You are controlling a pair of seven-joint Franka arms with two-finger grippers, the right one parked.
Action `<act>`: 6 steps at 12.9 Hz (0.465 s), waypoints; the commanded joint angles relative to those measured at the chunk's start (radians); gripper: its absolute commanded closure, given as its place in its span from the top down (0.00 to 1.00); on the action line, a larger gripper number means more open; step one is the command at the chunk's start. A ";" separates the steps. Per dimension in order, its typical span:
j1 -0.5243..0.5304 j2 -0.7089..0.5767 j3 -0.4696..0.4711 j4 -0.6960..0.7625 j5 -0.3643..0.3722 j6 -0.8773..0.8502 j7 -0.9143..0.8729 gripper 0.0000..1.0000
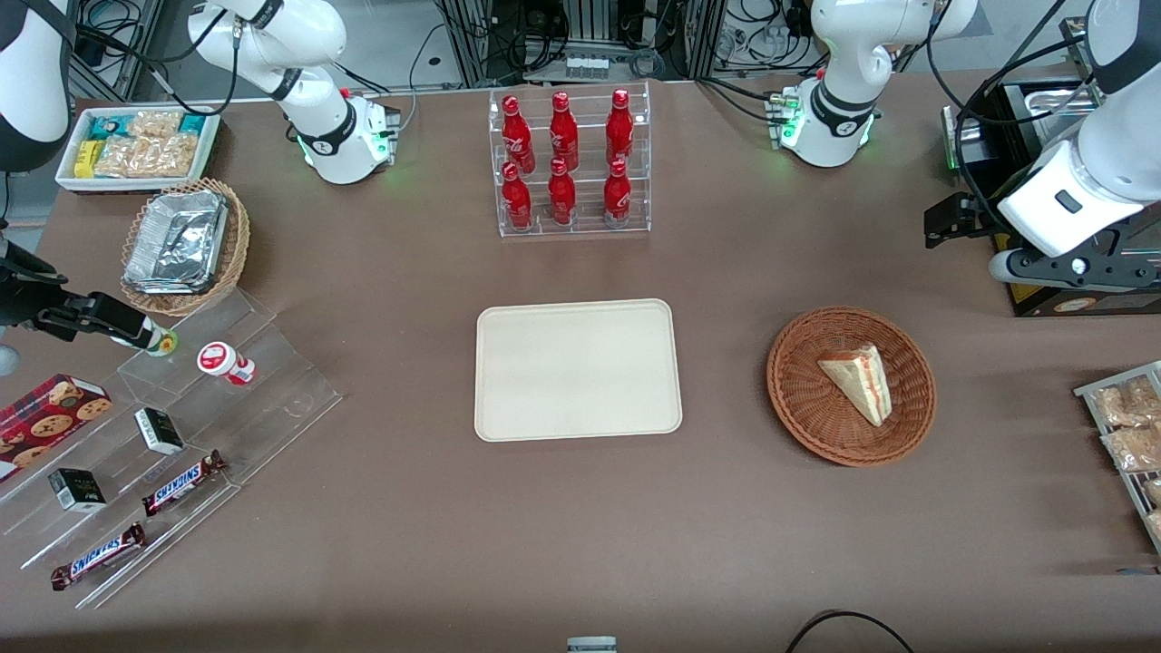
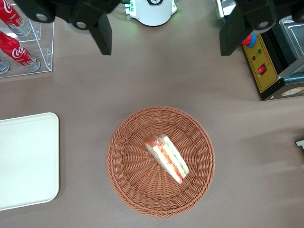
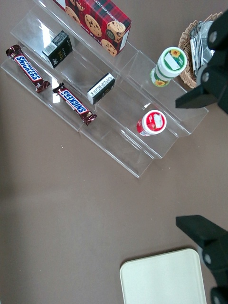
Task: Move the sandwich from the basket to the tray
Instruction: 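Move the left gripper toward the wicker basket holding the sandwich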
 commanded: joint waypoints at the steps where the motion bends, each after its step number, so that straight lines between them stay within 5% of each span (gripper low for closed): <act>1: 0.005 -0.007 -0.005 -0.009 0.003 0.012 0.016 1.00; 6: 0.007 -0.010 -0.003 -0.076 0.005 0.090 0.013 1.00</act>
